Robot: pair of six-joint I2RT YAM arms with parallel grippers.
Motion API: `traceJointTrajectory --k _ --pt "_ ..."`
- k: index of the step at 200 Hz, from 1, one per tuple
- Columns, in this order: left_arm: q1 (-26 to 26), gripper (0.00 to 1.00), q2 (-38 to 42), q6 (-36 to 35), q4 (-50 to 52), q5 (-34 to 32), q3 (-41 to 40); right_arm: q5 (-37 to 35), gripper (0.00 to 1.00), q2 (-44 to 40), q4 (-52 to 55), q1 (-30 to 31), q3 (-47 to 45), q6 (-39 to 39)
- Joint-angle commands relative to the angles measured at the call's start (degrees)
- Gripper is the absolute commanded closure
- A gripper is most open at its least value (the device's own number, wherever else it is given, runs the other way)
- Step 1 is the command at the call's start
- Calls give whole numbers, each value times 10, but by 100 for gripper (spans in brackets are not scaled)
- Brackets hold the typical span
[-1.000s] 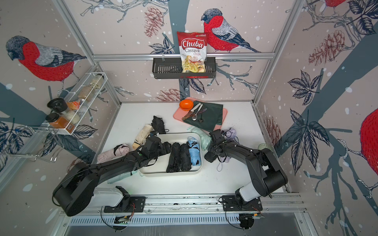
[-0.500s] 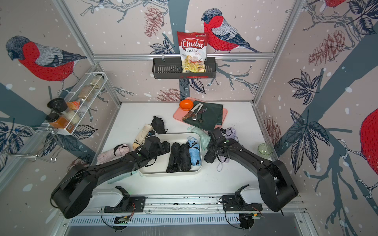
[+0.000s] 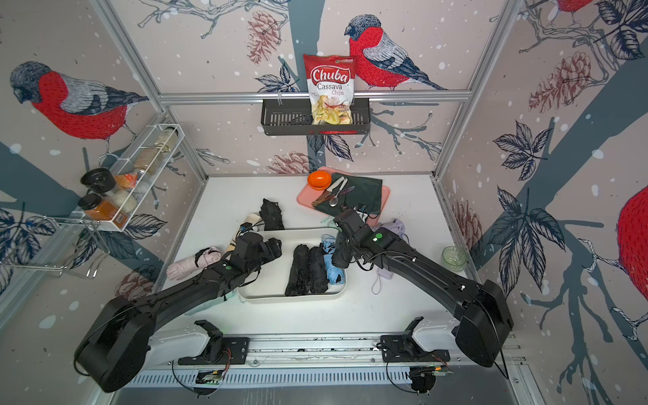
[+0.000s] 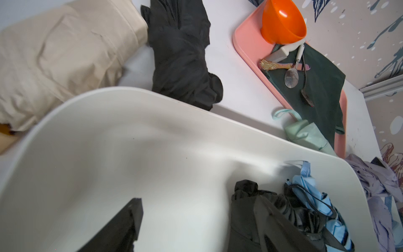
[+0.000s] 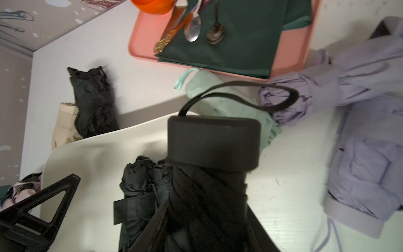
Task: Put the umbrella into the storage box
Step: Pick up the umbrella from the center of the board, then place the umbrella in the storage box.
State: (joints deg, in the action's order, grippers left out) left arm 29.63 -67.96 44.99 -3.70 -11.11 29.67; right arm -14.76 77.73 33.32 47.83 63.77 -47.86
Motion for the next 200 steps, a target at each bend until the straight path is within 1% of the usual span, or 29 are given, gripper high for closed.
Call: traceJointTrajectory --k 1,35,52,64,83,107,131,161,200 --pt "-11 15 32 -11 30 -40 -1 3 63 38 -29 25 44 23" --pt "-19 11 99 -33 105 -130 13 38 63 125 -37 70 124 44" --pt "-22 8 134 -36 129 -158 9 56 63 170 -32 91 164 54" --pt "-26 6 154 -38 139 -166 7 64 63 200 -21 105 193 59" --pt "-35 2 171 -47 148 -165 4 80 63 243 -1 122 240 66" --pt "-43 2 165 -52 175 -169 14 93 63 294 31 141 299 77" --pt "-46 2 150 -36 183 -168 19 117 63 337 49 148 342 86" --pt "-48 3 132 -17 184 -166 21 144 63 371 50 149 358 90" --pt "-49 3 131 -13 183 -155 16 166 62 402 31 141 348 90"
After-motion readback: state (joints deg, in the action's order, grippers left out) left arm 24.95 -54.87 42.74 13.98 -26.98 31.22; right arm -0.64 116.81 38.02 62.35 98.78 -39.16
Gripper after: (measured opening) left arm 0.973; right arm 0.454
